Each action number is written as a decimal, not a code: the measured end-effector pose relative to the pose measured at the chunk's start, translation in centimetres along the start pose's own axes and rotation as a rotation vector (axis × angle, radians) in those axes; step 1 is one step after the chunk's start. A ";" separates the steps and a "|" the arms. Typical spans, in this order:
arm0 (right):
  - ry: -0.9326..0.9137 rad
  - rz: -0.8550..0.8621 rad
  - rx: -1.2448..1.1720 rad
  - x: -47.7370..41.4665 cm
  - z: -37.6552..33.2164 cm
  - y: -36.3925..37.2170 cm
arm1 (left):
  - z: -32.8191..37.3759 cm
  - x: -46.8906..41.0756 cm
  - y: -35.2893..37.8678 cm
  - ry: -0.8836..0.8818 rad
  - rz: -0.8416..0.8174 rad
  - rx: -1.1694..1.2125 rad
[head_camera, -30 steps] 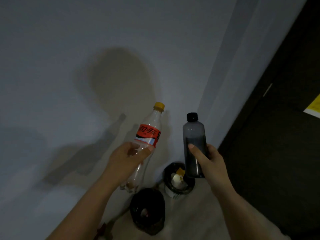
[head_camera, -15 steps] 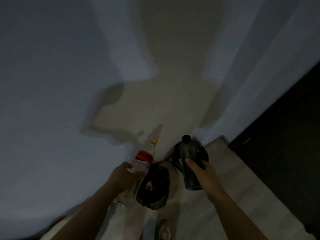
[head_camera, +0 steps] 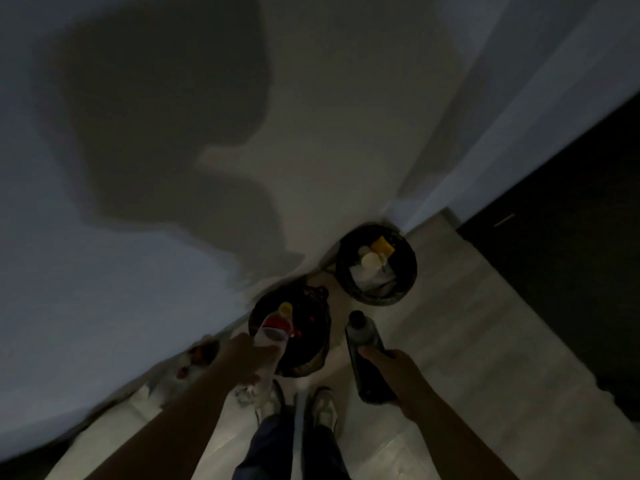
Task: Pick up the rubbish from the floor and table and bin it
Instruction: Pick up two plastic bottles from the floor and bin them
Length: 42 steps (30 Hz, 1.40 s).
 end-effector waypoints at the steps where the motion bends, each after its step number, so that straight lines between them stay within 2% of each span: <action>1: 0.018 0.001 -0.013 -0.6 0.4 0.1 | -0.2 -1.0 0.3 0.026 0.000 -0.032; 4: 0.052 0.025 -0.020 -2.4 1.8 0.3 | -0.2 -2.8 0.9 0.120 0.099 -0.128; 9: 0.127 0.019 -0.014 -4.8 3.4 0.2 | 0.1 -5.8 2.0 0.232 0.203 -0.107; 15: 0.157 0.022 0.022 -7.1 4.2 0.8 | -1.4 -10.1 2.7 0.293 0.136 0.017; 19: 0.114 0.053 0.040 -7.6 4.1 2.3 | -3.3 -10.9 2.5 0.304 0.087 0.005; 28: 0.127 0.006 0.136 -9.3 1.7 6.9 | -7.5 -8.7 -0.1 0.383 -0.102 -0.403; 32: 0.080 0.029 0.165 -10.4 -0.2 9.5 | -8.6 -7.8 -1.4 0.370 -0.109 -0.477; 38: -0.101 0.128 0.214 -9.7 -2.7 12.2 | -9.8 -7.0 -3.4 0.364 -0.057 -0.486; 42: -0.144 0.122 0.342 -8.4 -3.1 13.1 | -9.6 -6.0 -4.6 0.388 -0.043 -0.498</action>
Point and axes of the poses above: each hand's wrist, its own x-axis away from the middle knuckle, its own y-axis out of the palm, z = x × y, the point moved 1 cm from there along -x, towards the middle knuckle, and after that the axes turned 8 degrees about y, right-handed, at the moved point
